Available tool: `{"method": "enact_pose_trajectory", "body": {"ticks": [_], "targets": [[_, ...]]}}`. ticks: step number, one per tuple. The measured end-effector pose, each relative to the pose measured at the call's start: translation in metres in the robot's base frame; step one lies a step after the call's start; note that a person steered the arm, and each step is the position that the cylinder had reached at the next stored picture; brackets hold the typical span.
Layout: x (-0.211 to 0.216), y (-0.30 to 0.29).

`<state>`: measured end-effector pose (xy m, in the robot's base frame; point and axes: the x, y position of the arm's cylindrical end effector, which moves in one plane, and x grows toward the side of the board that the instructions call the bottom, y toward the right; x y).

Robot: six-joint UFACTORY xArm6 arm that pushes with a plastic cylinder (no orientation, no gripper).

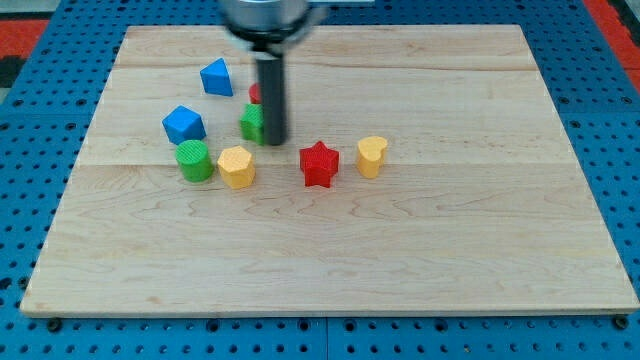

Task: Push the green star left to the blue cube

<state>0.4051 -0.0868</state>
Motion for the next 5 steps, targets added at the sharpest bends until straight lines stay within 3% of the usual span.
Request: {"method": "enact_pose_trajectory", "body": {"ticks": [2,3,4,5], "targets": [[-0.025,-0.013],[-0.035,0.019],[-0.050,0.013],[-0.050,-0.056]]}}
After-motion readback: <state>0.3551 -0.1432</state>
